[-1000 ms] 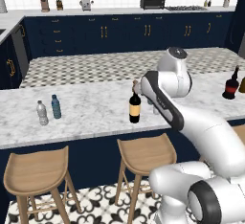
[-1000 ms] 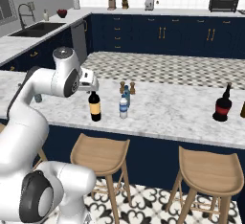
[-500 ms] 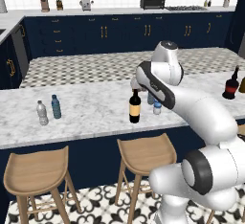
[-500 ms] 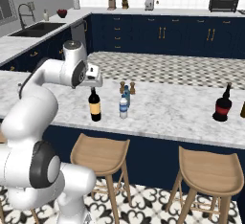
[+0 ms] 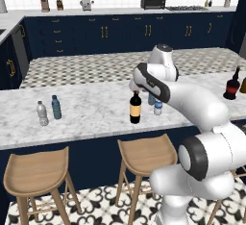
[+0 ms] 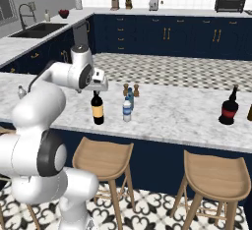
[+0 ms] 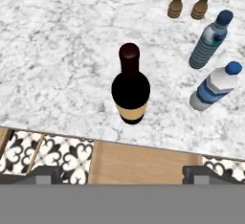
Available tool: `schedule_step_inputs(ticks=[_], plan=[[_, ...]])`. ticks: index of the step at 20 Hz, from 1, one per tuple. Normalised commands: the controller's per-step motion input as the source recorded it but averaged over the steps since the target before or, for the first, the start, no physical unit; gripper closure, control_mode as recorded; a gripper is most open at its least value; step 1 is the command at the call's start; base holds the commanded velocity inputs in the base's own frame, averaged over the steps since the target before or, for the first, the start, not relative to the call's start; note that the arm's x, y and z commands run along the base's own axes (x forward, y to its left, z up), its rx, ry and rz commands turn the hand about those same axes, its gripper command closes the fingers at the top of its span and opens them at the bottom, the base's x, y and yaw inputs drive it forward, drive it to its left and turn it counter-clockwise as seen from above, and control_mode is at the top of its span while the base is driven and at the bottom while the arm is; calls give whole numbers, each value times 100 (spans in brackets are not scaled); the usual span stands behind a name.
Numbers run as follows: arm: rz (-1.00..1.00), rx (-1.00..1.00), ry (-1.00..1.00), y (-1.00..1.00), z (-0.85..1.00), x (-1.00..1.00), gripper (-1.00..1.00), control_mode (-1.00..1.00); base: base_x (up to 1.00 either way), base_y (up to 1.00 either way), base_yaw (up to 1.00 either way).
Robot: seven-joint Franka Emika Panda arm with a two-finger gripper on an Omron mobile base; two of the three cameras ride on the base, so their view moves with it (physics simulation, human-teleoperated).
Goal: Move the plastic bottles in the middle to the plastics group, and the glass bottles in the middle to the glass group.
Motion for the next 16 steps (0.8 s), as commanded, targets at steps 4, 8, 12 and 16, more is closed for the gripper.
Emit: schedule_step_inputs(ticks=[4, 8, 12, 16], plan=[[0, 0, 0, 3, -6, 19, -100, -100, 0, 0, 0], [0, 0, 0, 7, -8, 31, -100, -100, 0, 0, 0], [0, 0, 0, 7, -10, 32, -100, -100, 0, 0, 0], [0, 0, 0, 0, -11, 27, -100, -100, 0, 0, 0]])
